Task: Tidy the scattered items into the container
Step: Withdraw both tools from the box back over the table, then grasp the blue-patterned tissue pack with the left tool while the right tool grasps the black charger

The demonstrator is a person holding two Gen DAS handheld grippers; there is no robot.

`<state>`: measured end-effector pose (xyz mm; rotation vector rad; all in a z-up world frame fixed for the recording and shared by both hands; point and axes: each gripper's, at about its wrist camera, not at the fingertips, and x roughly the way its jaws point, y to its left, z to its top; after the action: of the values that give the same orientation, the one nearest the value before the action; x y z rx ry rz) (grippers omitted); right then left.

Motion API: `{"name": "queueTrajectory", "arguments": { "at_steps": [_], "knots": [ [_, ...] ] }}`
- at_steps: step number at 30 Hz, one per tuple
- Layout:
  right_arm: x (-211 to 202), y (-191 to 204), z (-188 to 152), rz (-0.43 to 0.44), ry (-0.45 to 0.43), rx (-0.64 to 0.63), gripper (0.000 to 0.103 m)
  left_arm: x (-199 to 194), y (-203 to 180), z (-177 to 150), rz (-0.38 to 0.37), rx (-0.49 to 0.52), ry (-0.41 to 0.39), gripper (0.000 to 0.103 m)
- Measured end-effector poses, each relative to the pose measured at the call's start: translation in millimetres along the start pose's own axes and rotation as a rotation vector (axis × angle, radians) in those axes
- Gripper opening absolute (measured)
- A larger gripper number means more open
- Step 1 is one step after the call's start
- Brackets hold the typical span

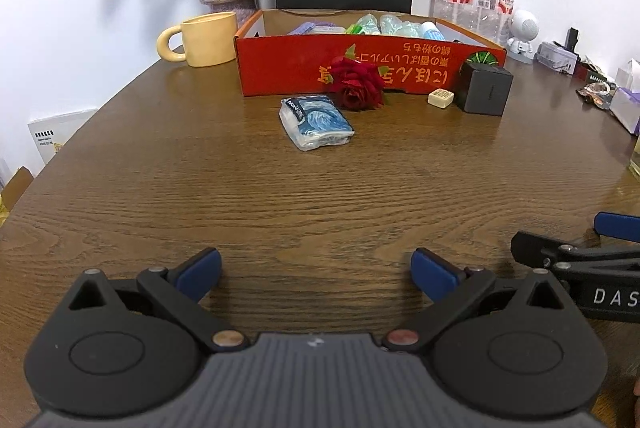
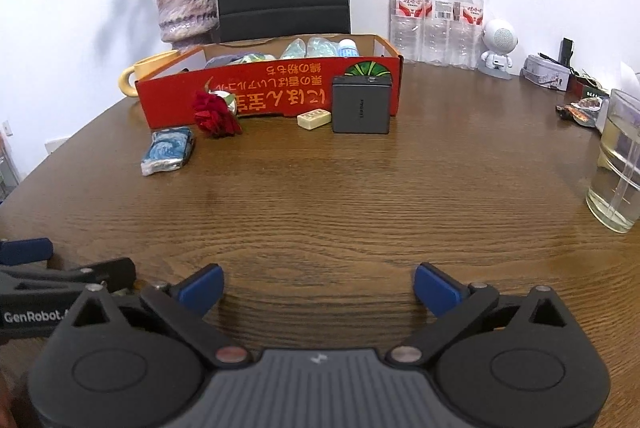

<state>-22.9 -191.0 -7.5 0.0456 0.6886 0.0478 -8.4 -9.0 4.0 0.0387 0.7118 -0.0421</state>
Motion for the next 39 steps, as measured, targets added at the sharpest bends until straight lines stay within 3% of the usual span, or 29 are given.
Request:
{"name": "queueTrajectory", "arguments": {
  "at_steps": [8, 16, 18, 20, 23, 29, 31, 34, 35, 37, 39],
  "knots": [
    [2.7, 4.3, 0.6, -0.055, 0.011, -0.011, 0.103, 0.7, 0.5, -0.2, 0.001, 0.000, -0.009, 0.103],
    [3.5, 3.5, 0.5, -0.056, 0.012, -0.007, 0.103, 2.8, 1.0, 1.7, -0.006, 0.002, -0.007, 0.103],
    [3.7, 3.4, 1.1, -0.048, 0.014, -0.013, 0.103, 2.4, 4.0, 3.2, -0.031, 0.005, 0.001, 0.103],
    [3.8, 3.4, 2.0, -0.034, 0.019, -0.025, 0.103, 2.5, 12.6, 10.6, -0.111, -0.019, 0.021, 0.103],
    [18.2, -2.7, 22.1, -0.017, 0.034, -0.050, 0.103, 12.8, 22.8, 34.6, -0.181, -0.083, 0.008, 0.103],
    [59.7, -22.3, 84.2, -0.084, -0.017, -0.047, 0.099, 63.4, 12.7, 90.8, -0.139, -0.017, 0.034, 0.102],
    [77.7, -28.1, 105.8, -0.111, -0.043, -0.030, 0.090, 82.0, 7.0, 102.0, -0.123, 0.009, 0.034, 0.100],
    [102.7, -33.2, 123.7, -0.078, -0.058, 0.023, 0.076, 105.3, 4.1, 110.9, -0.088, 0.014, 0.043, 0.099],
    [110.8, -34.8, 129.5, -0.067, -0.063, 0.041, 0.067, 111.2, 4.0, 110.7, -0.086, 0.021, 0.052, 0.093],
    [122.4, -34.7, 131.9, -0.054, -0.065, 0.059, 0.059, 115.7, 4.2, 107.6, -0.073, 0.040, 0.044, 0.083],
    [130.0, -35.4, 131.5, -0.050, -0.086, 0.075, 0.059, 115.7, 5.4, 103.8, -0.060, 0.056, 0.024, 0.069]
  ]
}}
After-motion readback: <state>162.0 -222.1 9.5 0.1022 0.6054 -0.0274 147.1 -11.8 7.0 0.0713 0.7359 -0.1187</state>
